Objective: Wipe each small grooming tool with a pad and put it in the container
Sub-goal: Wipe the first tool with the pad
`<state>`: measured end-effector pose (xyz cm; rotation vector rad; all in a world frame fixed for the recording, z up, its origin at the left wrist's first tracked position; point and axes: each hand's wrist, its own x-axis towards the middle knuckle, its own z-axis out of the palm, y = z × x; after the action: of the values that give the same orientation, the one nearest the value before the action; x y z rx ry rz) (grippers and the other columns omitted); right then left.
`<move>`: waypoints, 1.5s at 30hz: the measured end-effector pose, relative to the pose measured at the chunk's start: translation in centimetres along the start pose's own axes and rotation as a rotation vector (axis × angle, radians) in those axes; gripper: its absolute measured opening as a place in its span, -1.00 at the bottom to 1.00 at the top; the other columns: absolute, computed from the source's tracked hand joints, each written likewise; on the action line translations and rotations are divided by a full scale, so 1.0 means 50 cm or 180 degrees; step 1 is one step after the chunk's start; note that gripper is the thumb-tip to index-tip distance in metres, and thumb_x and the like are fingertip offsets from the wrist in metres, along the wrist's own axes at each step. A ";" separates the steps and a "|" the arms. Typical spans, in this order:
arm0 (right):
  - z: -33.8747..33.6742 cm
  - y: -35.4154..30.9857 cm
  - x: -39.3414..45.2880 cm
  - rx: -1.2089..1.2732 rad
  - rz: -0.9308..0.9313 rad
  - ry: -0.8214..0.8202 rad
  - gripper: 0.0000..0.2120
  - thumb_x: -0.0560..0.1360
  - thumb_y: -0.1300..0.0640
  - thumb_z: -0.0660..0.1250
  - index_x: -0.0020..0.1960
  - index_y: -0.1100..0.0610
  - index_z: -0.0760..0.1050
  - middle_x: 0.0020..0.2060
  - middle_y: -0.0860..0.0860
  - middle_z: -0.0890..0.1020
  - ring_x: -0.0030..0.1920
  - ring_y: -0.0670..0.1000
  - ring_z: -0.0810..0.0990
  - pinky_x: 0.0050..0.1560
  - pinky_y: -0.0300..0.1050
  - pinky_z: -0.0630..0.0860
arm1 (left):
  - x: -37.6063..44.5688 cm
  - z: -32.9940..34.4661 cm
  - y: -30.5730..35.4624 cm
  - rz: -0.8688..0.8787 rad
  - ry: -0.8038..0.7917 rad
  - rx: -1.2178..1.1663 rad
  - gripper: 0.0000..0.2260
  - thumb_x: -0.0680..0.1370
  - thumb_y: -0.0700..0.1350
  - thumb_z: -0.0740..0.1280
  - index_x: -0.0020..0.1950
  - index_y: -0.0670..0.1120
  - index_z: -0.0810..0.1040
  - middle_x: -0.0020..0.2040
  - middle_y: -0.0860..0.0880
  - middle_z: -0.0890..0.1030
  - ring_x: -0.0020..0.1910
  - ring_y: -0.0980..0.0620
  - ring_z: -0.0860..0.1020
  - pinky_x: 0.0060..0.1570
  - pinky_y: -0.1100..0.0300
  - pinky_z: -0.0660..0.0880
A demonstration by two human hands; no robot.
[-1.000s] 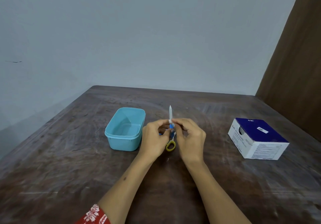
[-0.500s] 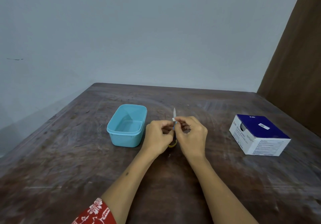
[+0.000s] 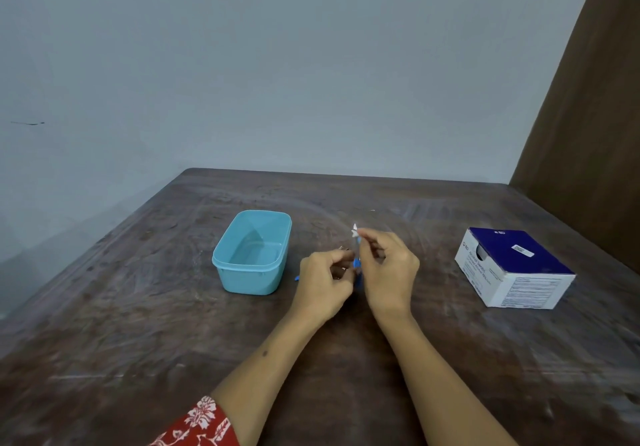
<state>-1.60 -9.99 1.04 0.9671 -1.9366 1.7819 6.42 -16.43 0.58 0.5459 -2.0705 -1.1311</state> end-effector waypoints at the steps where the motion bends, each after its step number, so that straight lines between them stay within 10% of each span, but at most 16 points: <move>1: -0.001 -0.001 0.000 0.0017 0.0009 0.0026 -0.81 0.41 0.36 0.39 -0.07 0.13 0.66 -0.25 -0.08 0.60 -0.32 -0.16 0.58 -0.23 -0.27 0.54 | -0.004 0.002 0.000 0.0037 0.0023 -0.0024 -0.76 0.43 -0.30 0.34 0.06 -0.12 0.65 -0.17 -0.05 0.71 -0.19 0.11 0.66 -0.11 0.15 0.61; 7: -0.001 -0.009 -0.010 -0.0118 -0.0129 -0.0117 -0.87 0.29 0.31 0.45 -0.26 0.10 0.60 -0.34 -0.07 0.58 -0.38 -0.12 0.54 -0.34 -0.27 0.52 | -0.012 -0.006 0.007 0.0385 0.0270 -0.0033 -0.71 0.42 -0.30 0.33 0.05 -0.02 0.66 -0.14 0.08 0.70 -0.13 0.23 0.63 -0.12 0.36 0.53; 45: 0.004 -0.002 -0.016 -0.0126 -0.0244 -0.0100 -0.86 0.28 0.30 0.45 -0.22 0.10 0.61 -0.34 -0.10 0.56 -0.38 -0.13 0.52 -0.33 -0.31 0.49 | -0.026 -0.006 0.003 -0.0019 0.0408 -0.0472 -0.76 0.44 -0.33 0.34 0.00 -0.07 0.68 -0.19 0.02 0.71 -0.21 0.13 0.66 -0.18 0.12 0.63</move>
<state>-0.93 -10.01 0.54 1.0473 -1.9193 1.6895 7.49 -15.69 0.32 0.5379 -1.8602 -1.2097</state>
